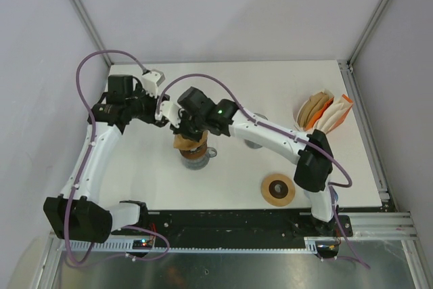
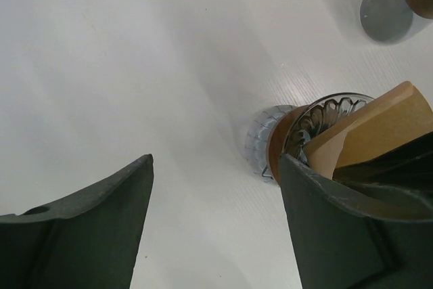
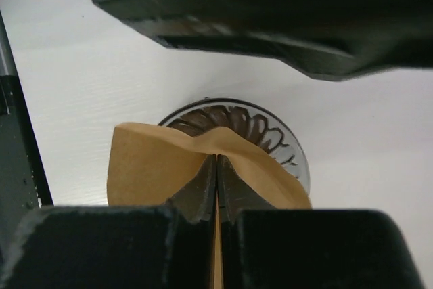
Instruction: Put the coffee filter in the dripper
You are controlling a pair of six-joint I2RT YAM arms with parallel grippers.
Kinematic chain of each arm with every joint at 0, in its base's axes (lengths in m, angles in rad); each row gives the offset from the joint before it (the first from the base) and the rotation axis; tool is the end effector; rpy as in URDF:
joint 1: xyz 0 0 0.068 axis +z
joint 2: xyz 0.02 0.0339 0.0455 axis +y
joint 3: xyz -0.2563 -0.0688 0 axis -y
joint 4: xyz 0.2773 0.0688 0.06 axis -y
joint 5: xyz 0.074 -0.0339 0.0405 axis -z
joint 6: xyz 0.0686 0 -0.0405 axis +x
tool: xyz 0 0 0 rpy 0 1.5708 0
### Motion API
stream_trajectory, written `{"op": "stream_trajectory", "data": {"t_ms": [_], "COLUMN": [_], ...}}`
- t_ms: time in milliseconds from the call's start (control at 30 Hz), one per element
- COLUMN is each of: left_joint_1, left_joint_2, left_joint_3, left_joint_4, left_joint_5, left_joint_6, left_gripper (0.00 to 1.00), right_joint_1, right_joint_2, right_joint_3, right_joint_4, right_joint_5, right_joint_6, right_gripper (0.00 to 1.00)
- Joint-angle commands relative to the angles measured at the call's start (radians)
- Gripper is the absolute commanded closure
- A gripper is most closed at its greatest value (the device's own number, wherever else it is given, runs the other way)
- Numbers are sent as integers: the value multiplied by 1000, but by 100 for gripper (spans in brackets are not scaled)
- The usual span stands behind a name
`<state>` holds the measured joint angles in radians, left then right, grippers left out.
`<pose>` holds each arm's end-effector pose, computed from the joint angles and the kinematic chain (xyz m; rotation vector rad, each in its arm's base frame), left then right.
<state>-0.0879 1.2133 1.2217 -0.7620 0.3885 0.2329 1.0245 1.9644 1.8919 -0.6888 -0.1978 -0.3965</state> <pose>0.3039 -0.0529 0.3218 0.5549 2.2159 -0.3752 0.2490 0.4355 0.2925 -1.6258 1.7348 0.5385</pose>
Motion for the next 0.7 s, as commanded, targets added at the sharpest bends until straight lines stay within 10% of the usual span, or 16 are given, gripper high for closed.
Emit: {"op": "stream_trajectory", "data": {"t_ms": [0, 667], "left_joint_1": [13, 154], "left_joint_2": [-42, -88], "left_joint_3": [-16, -64], "left_joint_4": [40, 96], "left_joint_5": [35, 64], "left_joint_6": [-39, -239], "left_gripper": [21, 23], "right_joint_1": [14, -4], "right_joint_2": [77, 85], "right_joint_3": [78, -57], "right_joint_4": [-103, -25], "right_joint_5": [42, 114], "right_joint_6": [1, 116], "right_gripper": [100, 100]}}
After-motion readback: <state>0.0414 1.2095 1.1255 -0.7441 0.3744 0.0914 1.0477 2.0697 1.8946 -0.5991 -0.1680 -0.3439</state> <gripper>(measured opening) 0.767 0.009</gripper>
